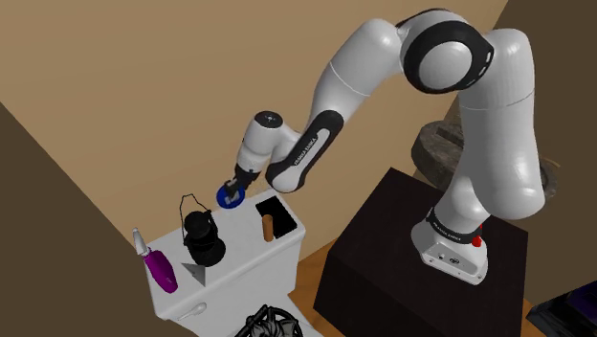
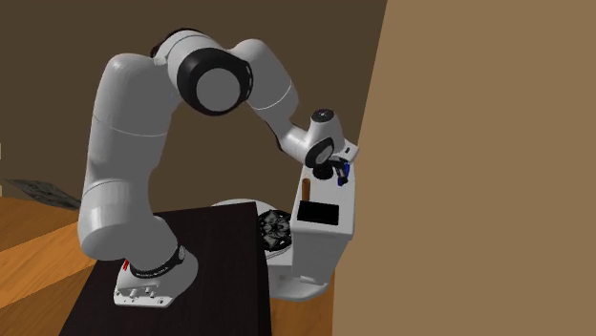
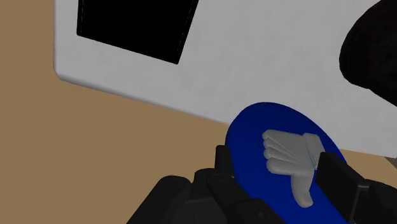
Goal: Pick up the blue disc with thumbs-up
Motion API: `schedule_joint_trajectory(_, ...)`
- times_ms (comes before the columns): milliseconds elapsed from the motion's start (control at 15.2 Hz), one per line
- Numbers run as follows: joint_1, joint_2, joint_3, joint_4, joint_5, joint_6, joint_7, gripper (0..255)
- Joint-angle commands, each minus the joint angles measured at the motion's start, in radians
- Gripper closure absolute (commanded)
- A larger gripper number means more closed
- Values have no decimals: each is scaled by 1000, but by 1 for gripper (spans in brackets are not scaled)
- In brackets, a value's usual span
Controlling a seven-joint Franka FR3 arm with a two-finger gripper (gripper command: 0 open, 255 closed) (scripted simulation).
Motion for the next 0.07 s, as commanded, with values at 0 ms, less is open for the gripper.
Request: schedule_joint_trajectory(0, -2, -5, 2, 1, 1, -7, -1, 255)
